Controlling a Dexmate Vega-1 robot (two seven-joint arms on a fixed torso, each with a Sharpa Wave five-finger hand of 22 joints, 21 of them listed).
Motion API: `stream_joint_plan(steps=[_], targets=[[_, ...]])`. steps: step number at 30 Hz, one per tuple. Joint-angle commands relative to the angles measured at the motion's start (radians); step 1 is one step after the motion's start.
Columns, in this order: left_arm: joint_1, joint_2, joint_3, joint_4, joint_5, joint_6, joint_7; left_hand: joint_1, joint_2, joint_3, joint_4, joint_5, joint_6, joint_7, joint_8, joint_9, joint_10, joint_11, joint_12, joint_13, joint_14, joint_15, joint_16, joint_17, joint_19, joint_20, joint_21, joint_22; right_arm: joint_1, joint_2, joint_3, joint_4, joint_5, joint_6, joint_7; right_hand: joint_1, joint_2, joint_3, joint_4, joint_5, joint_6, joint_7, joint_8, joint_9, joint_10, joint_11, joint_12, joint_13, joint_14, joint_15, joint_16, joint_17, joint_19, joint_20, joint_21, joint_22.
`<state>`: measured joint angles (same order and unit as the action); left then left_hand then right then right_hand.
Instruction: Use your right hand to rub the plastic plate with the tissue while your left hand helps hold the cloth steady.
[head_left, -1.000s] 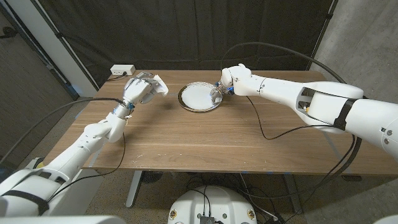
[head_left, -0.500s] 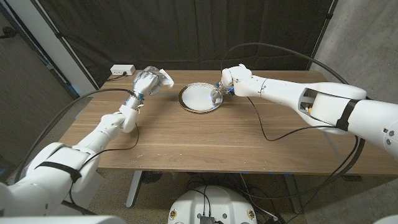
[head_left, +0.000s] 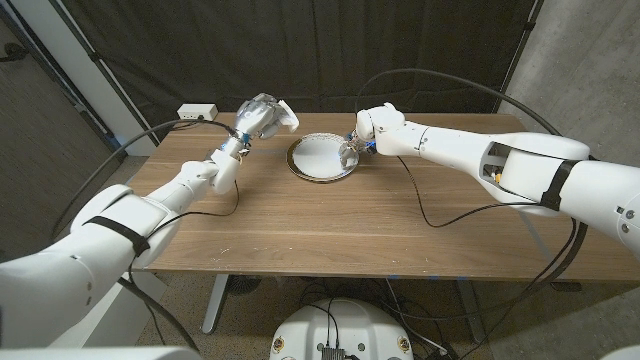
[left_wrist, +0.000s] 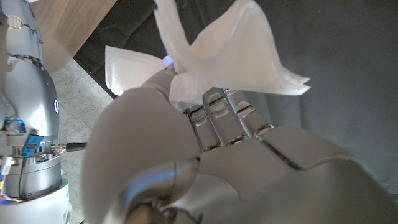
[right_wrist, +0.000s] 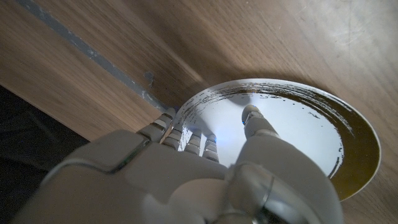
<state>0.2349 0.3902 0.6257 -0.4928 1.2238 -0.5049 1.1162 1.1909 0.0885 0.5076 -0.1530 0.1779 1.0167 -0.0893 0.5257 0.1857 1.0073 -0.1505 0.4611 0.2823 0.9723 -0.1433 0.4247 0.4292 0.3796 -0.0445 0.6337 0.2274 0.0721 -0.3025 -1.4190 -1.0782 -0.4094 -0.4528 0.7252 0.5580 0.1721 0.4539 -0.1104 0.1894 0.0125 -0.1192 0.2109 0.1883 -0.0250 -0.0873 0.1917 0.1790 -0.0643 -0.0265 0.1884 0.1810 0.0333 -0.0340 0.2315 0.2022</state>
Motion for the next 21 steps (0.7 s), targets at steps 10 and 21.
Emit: stream_joint_plan(steps=[10, 21], targets=[[-0.226, -0.068, 0.650, 0.140, -0.565, 0.234, -0.227, 0.001, -0.005, -0.019, 0.012, 0.014, 0.002, -0.027, -0.018, 0.001, 0.048, -0.042, -0.030, -0.010, 0.025, -0.097, -0.031, -0.010, -0.007, -0.064, 0.023, -0.005, 0.003, 0.003, 0.005, 0.006, 0.017, 0.016, 0.013, 0.010, -0.003, -0.007, -0.003, 0.000, 0.035, 0.035, 0.003, 0.003, 0.005, 0.010, 0.008, 0.004, 0.001, 0.017, 0.000, 0.000, 0.000, 0.002, 0.008, 0.002], [-0.257, -0.083, 0.809, 0.079, -0.709, 0.344, -0.401, 0.002, -0.019, -0.035, 0.013, 0.020, 0.013, -0.049, -0.026, -0.001, 0.061, -0.043, -0.052, -0.031, 0.027, -0.099, -0.048, -0.015, -0.017, -0.076, 0.031, -0.010, -0.005, 0.000, 0.016, 0.011, 0.034, 0.018, 0.013, 0.010, -0.005, -0.010, -0.003, -0.001, 0.036, 0.037, 0.002, 0.003, 0.007, 0.014, 0.009, 0.004, 0.003, 0.022, 0.000, -0.001, 0.000, 0.003, 0.009, 0.002]])
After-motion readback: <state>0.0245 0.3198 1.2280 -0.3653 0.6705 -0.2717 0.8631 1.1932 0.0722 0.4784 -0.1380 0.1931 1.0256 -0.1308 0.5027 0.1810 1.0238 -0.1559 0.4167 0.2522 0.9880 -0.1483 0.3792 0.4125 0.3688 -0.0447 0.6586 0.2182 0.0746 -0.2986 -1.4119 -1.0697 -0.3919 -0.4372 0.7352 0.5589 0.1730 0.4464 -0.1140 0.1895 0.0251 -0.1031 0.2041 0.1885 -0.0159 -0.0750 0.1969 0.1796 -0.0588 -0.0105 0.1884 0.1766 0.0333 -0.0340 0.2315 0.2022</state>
